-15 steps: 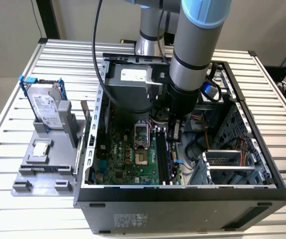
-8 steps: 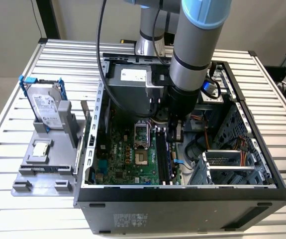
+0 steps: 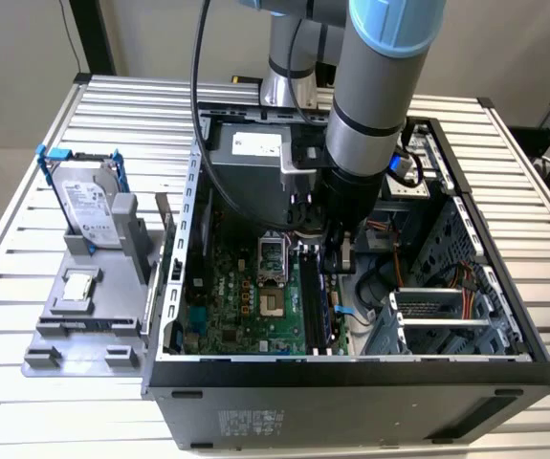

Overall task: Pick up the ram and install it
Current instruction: 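Press down the ram until it locks into place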

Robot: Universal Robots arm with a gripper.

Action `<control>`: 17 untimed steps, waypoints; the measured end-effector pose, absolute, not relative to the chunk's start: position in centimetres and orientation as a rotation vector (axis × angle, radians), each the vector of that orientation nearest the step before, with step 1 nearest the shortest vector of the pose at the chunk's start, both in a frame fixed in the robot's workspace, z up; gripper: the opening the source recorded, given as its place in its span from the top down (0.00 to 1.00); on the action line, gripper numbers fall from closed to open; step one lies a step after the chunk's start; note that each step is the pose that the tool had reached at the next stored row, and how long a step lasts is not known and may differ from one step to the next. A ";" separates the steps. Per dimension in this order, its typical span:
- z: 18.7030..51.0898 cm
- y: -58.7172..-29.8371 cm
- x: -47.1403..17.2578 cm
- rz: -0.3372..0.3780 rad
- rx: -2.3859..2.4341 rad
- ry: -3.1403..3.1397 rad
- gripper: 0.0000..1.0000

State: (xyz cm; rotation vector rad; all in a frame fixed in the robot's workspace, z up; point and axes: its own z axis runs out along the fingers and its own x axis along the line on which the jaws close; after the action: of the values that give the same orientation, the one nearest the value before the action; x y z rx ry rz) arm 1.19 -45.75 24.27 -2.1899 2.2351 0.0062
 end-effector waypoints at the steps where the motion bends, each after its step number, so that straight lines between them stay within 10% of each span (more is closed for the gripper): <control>1: 24.3 -45.8 1.2 0.006 -2.190 2.235 1.00; 17: 24.0 -47.1 1.2 0.006 -2.190 2.236 1.00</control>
State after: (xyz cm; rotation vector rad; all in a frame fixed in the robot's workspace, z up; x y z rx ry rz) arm 1.19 -47.07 24.00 -2.1898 2.2357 0.0064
